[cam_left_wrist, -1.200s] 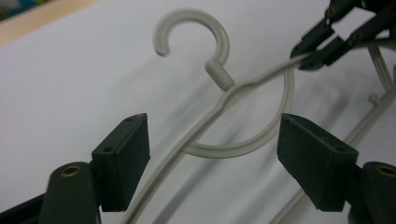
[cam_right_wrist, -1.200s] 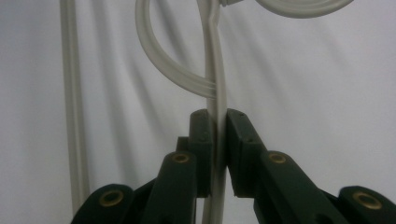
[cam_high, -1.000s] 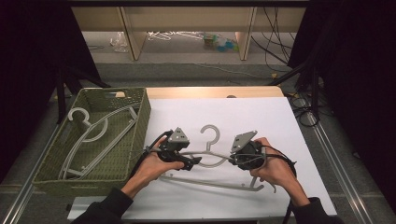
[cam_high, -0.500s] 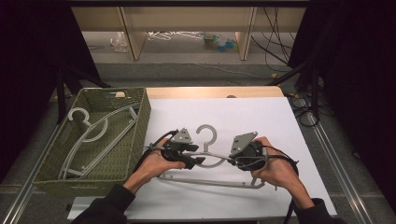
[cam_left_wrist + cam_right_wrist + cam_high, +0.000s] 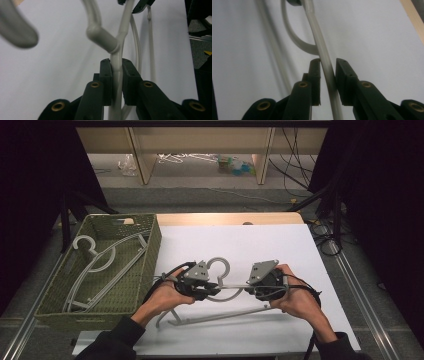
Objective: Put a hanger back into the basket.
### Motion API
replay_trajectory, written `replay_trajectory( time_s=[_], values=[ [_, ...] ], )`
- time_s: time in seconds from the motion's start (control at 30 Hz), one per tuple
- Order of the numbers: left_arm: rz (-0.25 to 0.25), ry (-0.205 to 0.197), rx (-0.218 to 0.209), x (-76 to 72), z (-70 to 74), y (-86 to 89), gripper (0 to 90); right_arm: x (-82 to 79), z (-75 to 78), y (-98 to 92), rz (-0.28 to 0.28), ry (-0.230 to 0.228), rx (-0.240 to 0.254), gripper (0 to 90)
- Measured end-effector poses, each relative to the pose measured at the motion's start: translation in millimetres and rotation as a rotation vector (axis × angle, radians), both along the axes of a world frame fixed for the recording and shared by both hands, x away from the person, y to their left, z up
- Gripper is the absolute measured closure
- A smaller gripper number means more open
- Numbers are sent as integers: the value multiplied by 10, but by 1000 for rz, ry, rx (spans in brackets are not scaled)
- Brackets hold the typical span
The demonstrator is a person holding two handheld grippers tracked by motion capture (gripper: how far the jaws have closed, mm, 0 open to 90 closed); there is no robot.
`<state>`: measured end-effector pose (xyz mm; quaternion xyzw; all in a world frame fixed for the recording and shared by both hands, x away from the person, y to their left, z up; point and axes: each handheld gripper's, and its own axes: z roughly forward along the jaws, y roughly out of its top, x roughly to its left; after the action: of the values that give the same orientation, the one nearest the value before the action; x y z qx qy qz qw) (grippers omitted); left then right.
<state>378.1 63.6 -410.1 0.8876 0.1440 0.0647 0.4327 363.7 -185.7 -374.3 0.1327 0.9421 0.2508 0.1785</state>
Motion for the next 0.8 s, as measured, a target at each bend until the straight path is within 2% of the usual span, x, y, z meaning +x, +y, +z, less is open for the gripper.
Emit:
replay_trajectory(
  time_s=[0.03,0.07,0.13,0.17,0.2,0.3,0.33,0.37,0.4,0.43,0.47,0.53,0.57,0.6,0.63,0.67,0.7,0.77,0.8],
  values=[
    [12,13,-5,-5,13,-2,808,-4,2,5,-9,0,-4,665],
    [13,6,4,-7,19,-1,809,-8,-5,17,-17,-16,-6,640],
    [19,2,16,-7,24,8,807,-11,-3,26,-20,-19,-3,608],
    [48,20,18,3,25,31,807,-18,15,40,-56,-33,13,551],
    [55,24,15,10,25,46,807,-15,24,37,-65,-42,11,535],
    [103,34,15,48,51,120,807,-28,69,28,-118,-43,71,482],
    [115,42,7,52,60,133,807,-34,78,26,-122,-48,92,479],
    [115,42,7,52,60,133,807,-34,78,26,-122,-48,92,479],
    [130,47,1,64,75,164,807,-56,93,27,-130,-48,122,452],
    [133,47,-1,72,88,189,807,-56,93,27,-130,-48,122,452],
    [151,52,-2,76,111,225,807,-95,102,37,-148,-61,164,426],
    [176,48,-7,80,137,256,807,-127,112,42,-161,-59,211,392],
    [187,50,-11,82,150,266,807,-143,105,46,-160,-54,233,380],
    [187,50,-11,82,150,266,807,-143,105,46,-160,-54,233,380],
    [204,40,-11,83,187,299,807,-180,62,55,-163,-49,266,369],
    [204,40,-11,83,187,299,807,-180,62,55,-163,-49,266,369],
    [222,42,-23,81,225,331,807,-208,15,53,-169,-55,287,360],
    [242,41,-39,75,261,358,807,-226,1,50,-176,-47,299,358],
    [246,38,-50,78,288,380,807,-253,-34,39,-180,-41,326,358]
  ],
)
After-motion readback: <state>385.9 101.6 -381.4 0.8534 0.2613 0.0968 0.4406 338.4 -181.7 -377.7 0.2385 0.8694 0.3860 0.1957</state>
